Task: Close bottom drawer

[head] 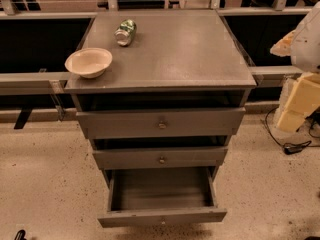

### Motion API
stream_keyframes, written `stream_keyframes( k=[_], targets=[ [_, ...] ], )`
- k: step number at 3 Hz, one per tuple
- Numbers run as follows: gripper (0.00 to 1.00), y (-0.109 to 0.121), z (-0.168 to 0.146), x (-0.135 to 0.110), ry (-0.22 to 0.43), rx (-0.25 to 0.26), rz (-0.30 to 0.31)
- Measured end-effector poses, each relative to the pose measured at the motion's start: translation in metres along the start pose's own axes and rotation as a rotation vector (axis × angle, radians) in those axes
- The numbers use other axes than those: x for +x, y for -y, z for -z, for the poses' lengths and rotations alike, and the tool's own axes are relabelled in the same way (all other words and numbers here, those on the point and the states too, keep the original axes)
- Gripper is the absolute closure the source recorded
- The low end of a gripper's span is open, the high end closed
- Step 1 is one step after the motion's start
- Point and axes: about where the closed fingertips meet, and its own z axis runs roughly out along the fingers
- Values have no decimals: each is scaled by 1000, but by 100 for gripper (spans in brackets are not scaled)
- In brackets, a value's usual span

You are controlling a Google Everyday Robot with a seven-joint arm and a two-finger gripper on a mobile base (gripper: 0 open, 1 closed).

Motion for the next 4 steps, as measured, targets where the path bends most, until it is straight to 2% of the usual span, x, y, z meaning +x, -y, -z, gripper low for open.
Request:
stream_keyframes(
  k=[1,2,3,4],
  targets=[
    [0,0,0,0,0,0,0],
    [0,-5,-44,-7,-10,-74,25],
    [0,-37,-124,-26,39,-188,90],
    [0,-85,-218,-41,89,-286,160]
  ],
)
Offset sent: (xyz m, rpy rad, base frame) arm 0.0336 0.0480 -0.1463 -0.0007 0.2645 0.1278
